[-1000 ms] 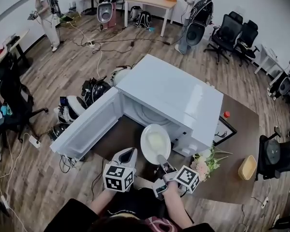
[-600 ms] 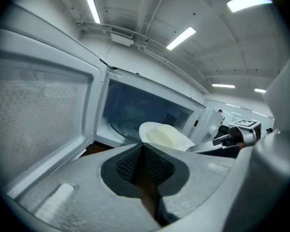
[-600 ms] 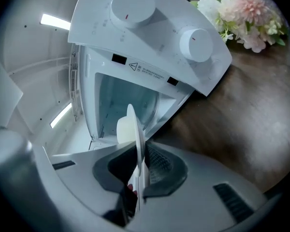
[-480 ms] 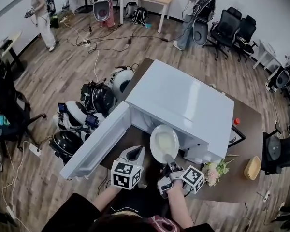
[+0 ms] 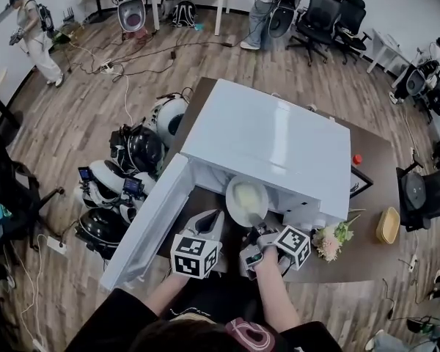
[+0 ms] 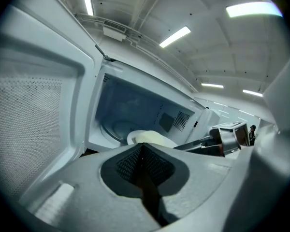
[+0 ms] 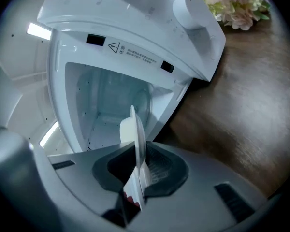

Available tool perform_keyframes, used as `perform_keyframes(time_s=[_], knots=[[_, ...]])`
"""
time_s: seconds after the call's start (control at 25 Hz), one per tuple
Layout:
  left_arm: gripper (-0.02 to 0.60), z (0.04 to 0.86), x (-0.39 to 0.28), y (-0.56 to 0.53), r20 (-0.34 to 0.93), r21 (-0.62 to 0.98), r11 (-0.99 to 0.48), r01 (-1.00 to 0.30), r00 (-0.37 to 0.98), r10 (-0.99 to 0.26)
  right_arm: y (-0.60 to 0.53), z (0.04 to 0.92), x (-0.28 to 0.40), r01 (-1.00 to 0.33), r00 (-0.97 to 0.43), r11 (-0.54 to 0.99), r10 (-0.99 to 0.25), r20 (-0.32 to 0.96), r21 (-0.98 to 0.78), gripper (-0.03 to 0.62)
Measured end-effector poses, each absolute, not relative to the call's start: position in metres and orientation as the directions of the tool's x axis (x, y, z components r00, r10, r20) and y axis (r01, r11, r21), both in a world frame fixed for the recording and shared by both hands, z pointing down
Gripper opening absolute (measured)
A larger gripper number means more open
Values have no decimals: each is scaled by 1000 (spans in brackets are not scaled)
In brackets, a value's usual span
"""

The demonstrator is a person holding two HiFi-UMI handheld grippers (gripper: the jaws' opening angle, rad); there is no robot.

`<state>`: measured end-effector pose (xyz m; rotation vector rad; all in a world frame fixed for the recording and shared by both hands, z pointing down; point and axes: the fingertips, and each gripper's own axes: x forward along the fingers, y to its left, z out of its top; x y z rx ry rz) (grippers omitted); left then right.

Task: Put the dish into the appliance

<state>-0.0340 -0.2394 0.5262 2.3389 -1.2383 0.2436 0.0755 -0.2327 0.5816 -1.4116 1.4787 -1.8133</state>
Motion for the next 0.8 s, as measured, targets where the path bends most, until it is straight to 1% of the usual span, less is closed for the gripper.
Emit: perform_keyframes(time_s=[0.24,0.4,0.6,0.8], knots=[[8,526,-38,-238,380,326,-483,-813,580,-721,-244,582,74,-267,-382,-385,-799,464,-884,54],[8,527,-40,-238,383,324,-483,-813,580,-719,-253,586,72,-219,-377,-401,-806,456,-890,57],[8,531,-43,-242,389,325,-473,-818,572,-722,-266,587,71,-254,-369,-389,-807,461,-885,58],[8,531,-40,-247,390,329,-477,-815,577,-718,-279,588,73,-258,-346,-390,-817,461,-884,57]])
